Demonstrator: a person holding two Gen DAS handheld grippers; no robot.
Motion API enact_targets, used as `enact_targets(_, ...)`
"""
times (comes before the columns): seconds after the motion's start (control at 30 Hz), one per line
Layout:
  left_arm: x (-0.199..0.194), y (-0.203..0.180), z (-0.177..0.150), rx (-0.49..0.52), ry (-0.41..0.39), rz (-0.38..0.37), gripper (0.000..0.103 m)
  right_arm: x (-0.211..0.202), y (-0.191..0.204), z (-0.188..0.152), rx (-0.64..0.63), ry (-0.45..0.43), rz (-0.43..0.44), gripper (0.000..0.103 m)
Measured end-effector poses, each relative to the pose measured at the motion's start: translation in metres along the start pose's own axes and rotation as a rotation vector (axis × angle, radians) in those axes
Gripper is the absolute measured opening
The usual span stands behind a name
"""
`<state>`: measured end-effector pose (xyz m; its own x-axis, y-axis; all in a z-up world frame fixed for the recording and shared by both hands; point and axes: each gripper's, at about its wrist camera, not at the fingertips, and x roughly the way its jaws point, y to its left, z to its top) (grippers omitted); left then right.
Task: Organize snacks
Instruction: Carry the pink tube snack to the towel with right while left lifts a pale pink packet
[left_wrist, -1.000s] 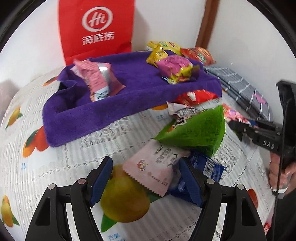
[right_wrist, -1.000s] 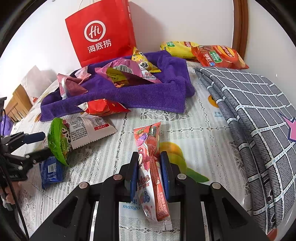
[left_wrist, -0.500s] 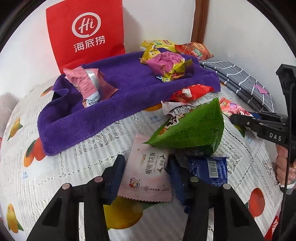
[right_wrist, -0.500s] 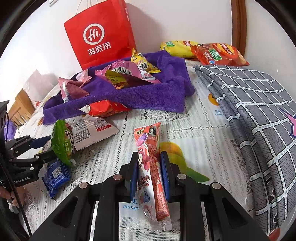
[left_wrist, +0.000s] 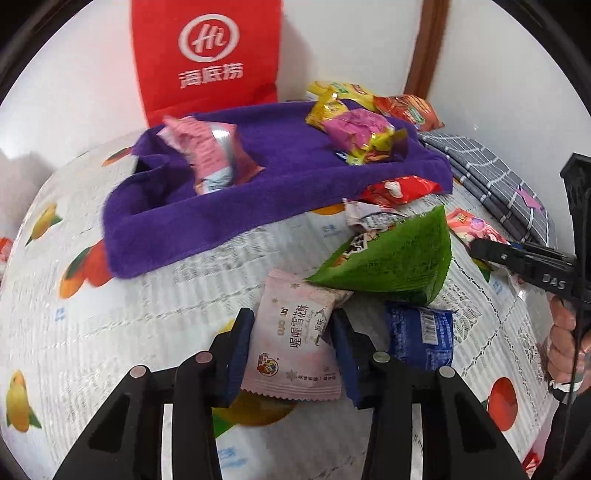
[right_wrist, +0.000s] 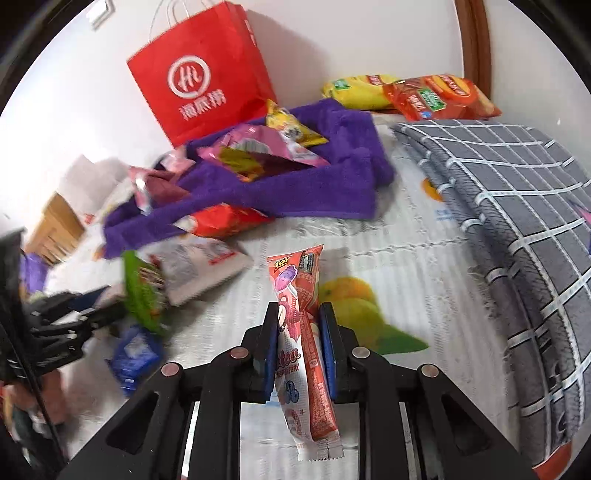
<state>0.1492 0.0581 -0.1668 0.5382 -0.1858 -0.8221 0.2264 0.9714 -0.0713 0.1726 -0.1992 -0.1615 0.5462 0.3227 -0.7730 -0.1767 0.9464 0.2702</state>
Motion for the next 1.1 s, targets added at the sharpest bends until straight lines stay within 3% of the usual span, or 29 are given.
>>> enact_targets(0.23, -0.028, 0.027, 0.01, -0.08, -0.064, 0.013, 0.04, -0.027, 0.024, 0.04, -0.058, -0.092, -0.02, 0.021)
enact_targets(0.47, -0.043, 0.047, 0.048, -0.142, -0.131, 0.023, 0.041, -0.031, 0.039, 0.093, -0.083, -0.153, -0.034, 0.021)
enact_targets(0.8, -0.051, 0.06, 0.115, -0.177, -0.215, 0.035, 0.041, -0.006, 0.042, 0.153, -0.063, -0.178, -0.007, 0.021)
enact_targets(1.1, -0.035, 0.062, 0.166, -0.201, -0.239, 0.024, 0.041, 0.043, 0.021, 0.174, -0.014, -0.125, 0.026, 0.021)
